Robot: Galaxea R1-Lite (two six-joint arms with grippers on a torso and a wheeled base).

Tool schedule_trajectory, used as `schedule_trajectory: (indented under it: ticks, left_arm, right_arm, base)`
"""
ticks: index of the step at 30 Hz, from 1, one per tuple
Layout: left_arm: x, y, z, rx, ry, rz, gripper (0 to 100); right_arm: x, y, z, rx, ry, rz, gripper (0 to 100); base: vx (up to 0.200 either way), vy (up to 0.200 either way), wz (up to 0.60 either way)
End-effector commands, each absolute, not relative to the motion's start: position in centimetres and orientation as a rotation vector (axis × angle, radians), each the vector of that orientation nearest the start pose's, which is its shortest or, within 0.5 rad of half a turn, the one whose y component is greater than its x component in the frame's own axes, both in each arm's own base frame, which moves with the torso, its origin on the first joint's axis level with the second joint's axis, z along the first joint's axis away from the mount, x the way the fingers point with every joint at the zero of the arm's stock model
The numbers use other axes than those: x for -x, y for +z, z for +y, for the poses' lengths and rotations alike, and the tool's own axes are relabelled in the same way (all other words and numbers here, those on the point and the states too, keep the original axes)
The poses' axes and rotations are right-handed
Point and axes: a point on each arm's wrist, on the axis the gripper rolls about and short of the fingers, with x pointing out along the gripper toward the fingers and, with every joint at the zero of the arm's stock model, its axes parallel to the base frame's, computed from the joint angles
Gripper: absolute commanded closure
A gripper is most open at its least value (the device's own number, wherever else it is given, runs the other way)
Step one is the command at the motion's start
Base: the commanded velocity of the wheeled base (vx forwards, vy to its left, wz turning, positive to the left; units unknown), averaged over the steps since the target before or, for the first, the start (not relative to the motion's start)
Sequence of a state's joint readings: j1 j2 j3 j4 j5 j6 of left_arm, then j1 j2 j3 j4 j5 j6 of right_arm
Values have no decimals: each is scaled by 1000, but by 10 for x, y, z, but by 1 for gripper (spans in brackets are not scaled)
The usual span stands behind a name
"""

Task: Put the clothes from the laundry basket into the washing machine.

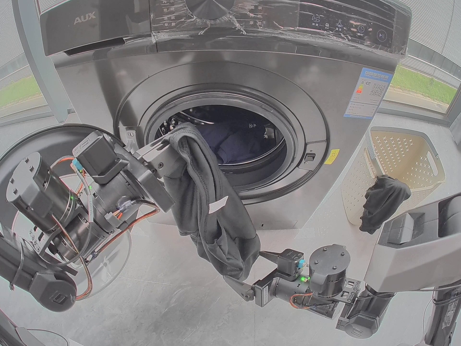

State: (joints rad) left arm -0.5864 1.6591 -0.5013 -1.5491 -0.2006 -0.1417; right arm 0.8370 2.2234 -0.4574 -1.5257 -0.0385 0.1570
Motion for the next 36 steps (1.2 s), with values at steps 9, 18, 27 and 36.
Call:
schedule_trajectory:
  ticks: [9, 18, 27, 36]
  left_arm:
    - [-214, 210, -146, 209, -799, -347, 100]
    - [-216, 210, -146, 211, -795, -348, 100]
    - [-219, 216, -146, 226, -763, -371, 100]
    - [-217, 216, -147, 225, -772, -370, 100]
  right_arm:
    - [-216, 53, 242, -74, 793, 197, 0]
    - [-183, 32, 218, -4, 803, 354, 0]
    - [-165, 23, 190, 40, 770, 461, 0]
    - [-184, 32, 200, -6, 753, 381, 0]
  base:
    - [0, 0, 0]
    - [0, 0, 0]
    - [0, 0, 0]
    - [0, 0, 0]
